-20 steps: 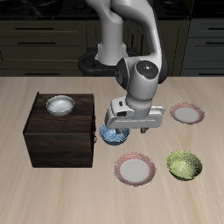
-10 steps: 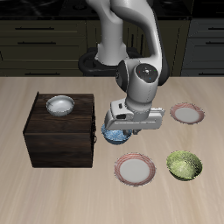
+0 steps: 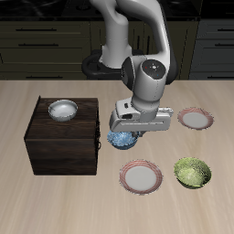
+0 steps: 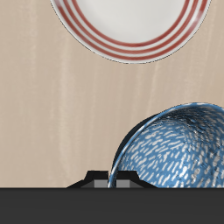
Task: Stack the blue bowl on the green bowl
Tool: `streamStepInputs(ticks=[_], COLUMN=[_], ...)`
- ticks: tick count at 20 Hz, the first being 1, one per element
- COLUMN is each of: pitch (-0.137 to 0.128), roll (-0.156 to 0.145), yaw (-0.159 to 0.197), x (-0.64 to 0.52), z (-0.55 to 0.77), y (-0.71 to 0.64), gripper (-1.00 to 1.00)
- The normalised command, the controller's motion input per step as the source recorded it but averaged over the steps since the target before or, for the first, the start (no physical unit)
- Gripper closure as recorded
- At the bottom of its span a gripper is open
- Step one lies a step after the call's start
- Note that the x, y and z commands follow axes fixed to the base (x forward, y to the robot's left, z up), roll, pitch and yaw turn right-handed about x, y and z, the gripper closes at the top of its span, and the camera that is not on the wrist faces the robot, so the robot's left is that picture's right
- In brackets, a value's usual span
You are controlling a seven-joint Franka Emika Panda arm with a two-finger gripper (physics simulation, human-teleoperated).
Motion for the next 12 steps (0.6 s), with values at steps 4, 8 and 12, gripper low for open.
streamStepInputs(ticks=[4, 8, 12], pitch=[-0.078, -0.062, -0.041], roll=[0.039, 0.023, 0.011], yaw=[0.0, -0.02, -0.007], x=[-0.04, -0.01, 0.1], z=[0.63, 0.53, 0.46], y=[0.2, 0.18, 0.2], gripper=[1.0, 1.0, 1.0])
